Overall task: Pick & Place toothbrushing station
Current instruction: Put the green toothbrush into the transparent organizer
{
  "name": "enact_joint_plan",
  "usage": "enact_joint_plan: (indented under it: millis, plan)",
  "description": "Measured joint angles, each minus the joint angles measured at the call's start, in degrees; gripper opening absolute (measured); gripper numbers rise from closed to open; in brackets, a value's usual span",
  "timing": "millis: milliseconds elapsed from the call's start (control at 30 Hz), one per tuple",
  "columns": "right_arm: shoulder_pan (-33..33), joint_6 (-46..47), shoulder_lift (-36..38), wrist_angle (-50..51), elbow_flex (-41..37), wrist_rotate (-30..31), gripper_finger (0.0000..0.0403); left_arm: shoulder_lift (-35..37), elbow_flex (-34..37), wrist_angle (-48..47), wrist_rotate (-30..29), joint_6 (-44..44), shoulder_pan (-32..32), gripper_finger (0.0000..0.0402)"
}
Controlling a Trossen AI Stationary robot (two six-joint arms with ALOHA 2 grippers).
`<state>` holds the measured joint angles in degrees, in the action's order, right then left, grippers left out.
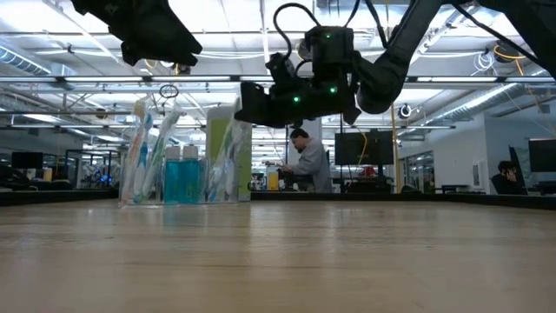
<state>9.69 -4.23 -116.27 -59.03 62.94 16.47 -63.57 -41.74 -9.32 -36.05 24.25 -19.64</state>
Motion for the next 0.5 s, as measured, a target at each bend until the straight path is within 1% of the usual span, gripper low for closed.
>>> enact_joint_plan:
  millis: [200,500]
  plan:
    - [-0.4,0.3,0.0,5.7,0.0,-0.2,0.0,0.0,0.0,0.0,0.0,0.0,0.0,0.0166]
    - [-1.2,0.1,0.1,7.2,0.0,-0.2,0.0002,0.0,0.0,0.0,0.0,0.1,0.0,0.0166]
